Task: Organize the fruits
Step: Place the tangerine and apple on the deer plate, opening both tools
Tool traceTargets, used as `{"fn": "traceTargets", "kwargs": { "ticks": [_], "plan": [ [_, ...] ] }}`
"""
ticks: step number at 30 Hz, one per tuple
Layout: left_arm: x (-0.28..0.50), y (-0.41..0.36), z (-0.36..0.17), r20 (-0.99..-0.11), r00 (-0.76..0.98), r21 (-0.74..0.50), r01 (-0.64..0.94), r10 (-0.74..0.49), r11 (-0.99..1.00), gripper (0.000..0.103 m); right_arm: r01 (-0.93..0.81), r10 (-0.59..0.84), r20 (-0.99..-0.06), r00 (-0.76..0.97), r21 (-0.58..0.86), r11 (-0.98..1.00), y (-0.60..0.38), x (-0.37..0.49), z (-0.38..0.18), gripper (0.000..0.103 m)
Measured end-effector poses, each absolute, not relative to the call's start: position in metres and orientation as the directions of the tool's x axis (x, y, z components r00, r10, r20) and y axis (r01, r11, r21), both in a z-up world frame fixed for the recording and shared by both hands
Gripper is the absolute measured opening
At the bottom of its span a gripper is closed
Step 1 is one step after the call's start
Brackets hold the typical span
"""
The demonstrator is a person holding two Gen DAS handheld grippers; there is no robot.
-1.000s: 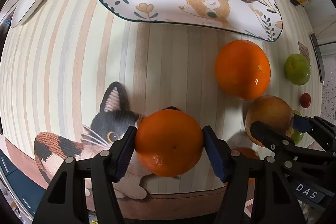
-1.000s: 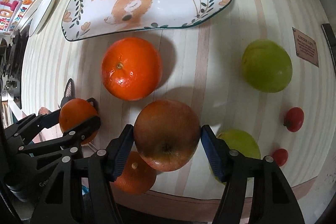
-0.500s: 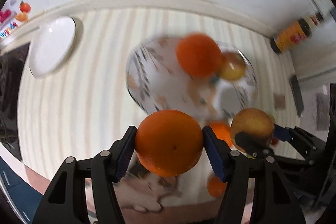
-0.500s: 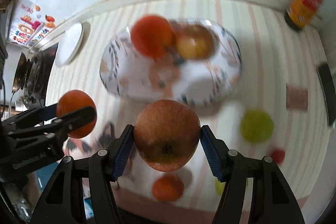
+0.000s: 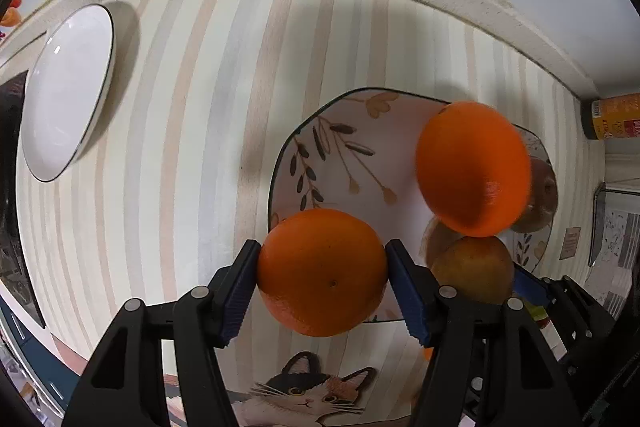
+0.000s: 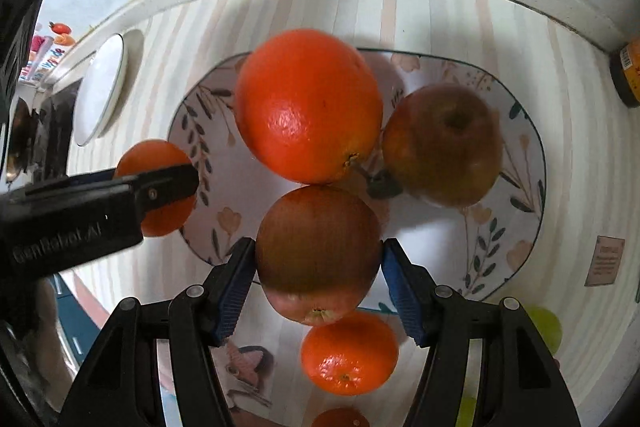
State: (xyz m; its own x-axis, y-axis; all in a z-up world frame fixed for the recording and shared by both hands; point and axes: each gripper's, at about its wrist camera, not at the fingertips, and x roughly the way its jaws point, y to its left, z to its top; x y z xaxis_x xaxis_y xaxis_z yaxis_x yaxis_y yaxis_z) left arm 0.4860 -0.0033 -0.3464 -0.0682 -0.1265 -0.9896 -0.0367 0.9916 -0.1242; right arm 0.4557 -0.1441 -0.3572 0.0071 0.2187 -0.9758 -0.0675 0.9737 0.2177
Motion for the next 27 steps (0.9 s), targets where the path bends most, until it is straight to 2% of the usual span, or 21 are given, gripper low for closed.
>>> {"fn": "traceTargets", "kwargs": {
  "ticks": [8,10,11,13,14,15,16,22,27],
  "plan": [
    [0.483,-0.011,-0.359,-0.989,-0.094,-0.109,-0.019,-0.111,0.994,0.062,-0.011,0.242,-0.97,-0.018,0.243,0.97,-0.152,0.461,-0.355,0.068],
    [0.482,-0.012,-0.36,-0.987,-0.112,-0.112,-0.025,-0.114,0.993,0.062,0.024,0.274,-0.961,-0.027,0.274,0.962,-0.156,0.464,-0.355,0.08],
    [0.481,-0.012,-0.361,-0.985,-0.118,-0.12,-0.034,-0.124,0.992,0.062,0.031,0.279,-0.96,-0.025,0.278,0.96,-0.158,0.465,-0.353,0.09],
    [0.478,-0.013,-0.361,-0.984,-0.115,-0.13,-0.038,-0.133,0.991,0.062,0.033,0.268,-0.963,-0.013,0.267,0.963,-0.163,0.464,-0.346,0.093],
    [0.477,-0.013,-0.36,-0.985,-0.11,-0.133,-0.038,-0.136,0.99,0.07,0.037,0.262,-0.965,-0.01,0.262,0.964,-0.166,0.463,-0.343,0.093],
    [0.474,-0.012,-0.358,-0.986,-0.1,-0.133,-0.039,-0.137,0.99,0.089,0.038,0.254,-0.967,-0.007,0.254,0.966,-0.168,0.462,-0.341,0.093],
    [0.472,-0.01,-0.355,-0.986,-0.089,-0.135,-0.039,-0.138,0.99,0.094,0.037,0.241,-0.971,-0.005,0.241,0.97,-0.171,0.46,-0.338,0.093],
    [0.451,-0.003,-0.33,-0.987,-0.032,-0.155,-0.046,-0.156,0.987,0.094,0.037,0.158,-0.987,0.038,0.159,0.987,-0.189,0.442,-0.32,0.094],
    [0.428,-0.005,-0.3,-0.992,0.05,-0.113,-0.013,-0.113,0.993,0.094,0.032,0.117,-0.988,0.097,0.12,0.992,-0.195,0.421,-0.297,0.094]
  ]
}}
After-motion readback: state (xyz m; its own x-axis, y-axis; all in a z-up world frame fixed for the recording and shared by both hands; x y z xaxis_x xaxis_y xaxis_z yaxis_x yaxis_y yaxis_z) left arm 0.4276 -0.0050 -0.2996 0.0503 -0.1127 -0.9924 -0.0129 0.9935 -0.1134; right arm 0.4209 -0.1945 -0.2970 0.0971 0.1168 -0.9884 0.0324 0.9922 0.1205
